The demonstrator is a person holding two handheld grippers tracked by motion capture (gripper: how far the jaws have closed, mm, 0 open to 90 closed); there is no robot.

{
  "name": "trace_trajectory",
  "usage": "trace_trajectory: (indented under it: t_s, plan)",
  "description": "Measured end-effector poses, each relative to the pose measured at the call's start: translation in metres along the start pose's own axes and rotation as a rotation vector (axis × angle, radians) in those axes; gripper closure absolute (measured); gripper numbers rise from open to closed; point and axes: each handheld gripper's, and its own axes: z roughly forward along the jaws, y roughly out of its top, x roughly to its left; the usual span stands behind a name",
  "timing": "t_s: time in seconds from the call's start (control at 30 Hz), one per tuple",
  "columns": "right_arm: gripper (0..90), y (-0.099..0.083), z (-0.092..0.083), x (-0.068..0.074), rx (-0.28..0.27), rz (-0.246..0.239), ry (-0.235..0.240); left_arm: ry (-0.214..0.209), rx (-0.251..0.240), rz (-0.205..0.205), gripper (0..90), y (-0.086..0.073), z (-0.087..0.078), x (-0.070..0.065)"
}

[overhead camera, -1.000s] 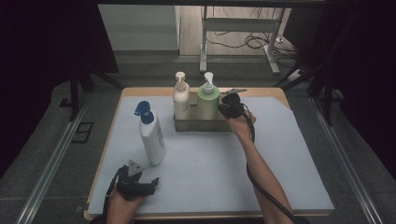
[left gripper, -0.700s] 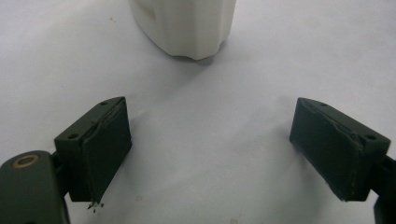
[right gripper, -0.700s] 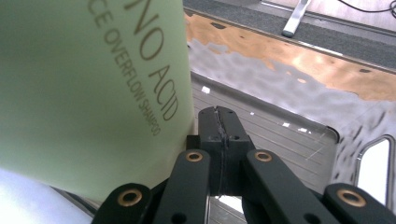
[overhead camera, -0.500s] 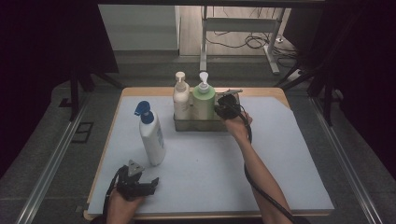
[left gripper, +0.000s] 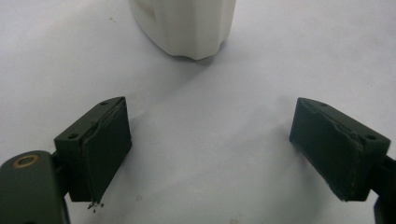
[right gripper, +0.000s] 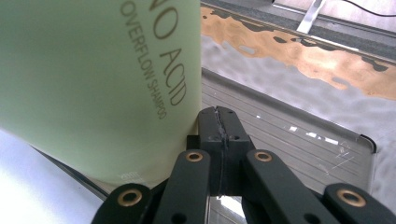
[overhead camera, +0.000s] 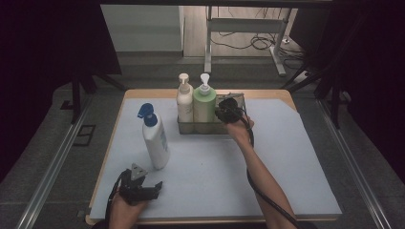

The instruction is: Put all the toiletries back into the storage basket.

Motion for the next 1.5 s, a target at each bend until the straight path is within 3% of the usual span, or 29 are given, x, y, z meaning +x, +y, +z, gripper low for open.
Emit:
trace_trajectory:
  t_s: [0.33,0.8,1.07,1.23,1.37,1.5]
  plan:
    - [88.6,-0.001,0.000,0.001,0.001,-0.008,-0.016,0.000,0.000,0.000,12.3,0.000,0.000,0.000]
    - [63.4,-0.005,-0.013,-0.005,0.001,-0.058,-0.019,0.001,0.000,0.000,12.3,0.000,0.000,0.000]
    - [43.4,-0.007,-0.029,-0.007,-0.003,-0.074,0.060,0.000,0.000,0.000,12.3,0.000,0.000,0.000]
    - [38.0,-0.008,-0.037,-0.003,-0.014,-0.097,0.088,0.000,0.000,0.000,12.3,0.000,0.000,0.000]
    - [30.0,-0.009,-0.048,0.000,-0.018,-0.121,0.143,0.000,-0.001,0.000,12.3,0.000,0.000,0.000]
    - [24.2,-0.010,-0.056,0.004,-0.039,-0.136,0.139,0.000,-0.001,0.000,12.3,0.000,0.000,0.000]
